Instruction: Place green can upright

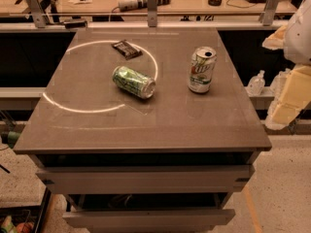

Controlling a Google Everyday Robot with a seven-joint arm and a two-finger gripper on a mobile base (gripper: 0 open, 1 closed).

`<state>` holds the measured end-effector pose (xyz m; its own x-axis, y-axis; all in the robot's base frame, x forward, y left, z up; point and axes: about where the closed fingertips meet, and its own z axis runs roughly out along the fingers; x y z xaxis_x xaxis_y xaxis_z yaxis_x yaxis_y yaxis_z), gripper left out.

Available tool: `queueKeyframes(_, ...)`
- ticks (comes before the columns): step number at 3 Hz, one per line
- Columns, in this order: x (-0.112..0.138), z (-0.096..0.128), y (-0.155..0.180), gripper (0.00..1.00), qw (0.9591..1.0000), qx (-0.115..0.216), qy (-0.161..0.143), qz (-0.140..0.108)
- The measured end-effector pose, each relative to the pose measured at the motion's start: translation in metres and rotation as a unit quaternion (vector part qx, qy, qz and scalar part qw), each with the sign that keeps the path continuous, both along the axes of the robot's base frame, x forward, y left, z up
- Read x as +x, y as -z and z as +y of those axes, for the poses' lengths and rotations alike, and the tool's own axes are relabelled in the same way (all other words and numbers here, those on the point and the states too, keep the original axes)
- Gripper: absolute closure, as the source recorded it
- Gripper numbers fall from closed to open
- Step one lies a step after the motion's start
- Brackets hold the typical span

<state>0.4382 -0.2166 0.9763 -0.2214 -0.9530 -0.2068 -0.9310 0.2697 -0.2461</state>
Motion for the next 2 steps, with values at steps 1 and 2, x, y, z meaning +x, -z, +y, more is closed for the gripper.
queueKeyframes(1,0.000,0.004,-0.003,0.00,1.0000,0.000,0.005,-0.004)
queueKeyframes(2,0.006,0.032,-0.002,0.00,0.9999,-0.010,0.012,0.002)
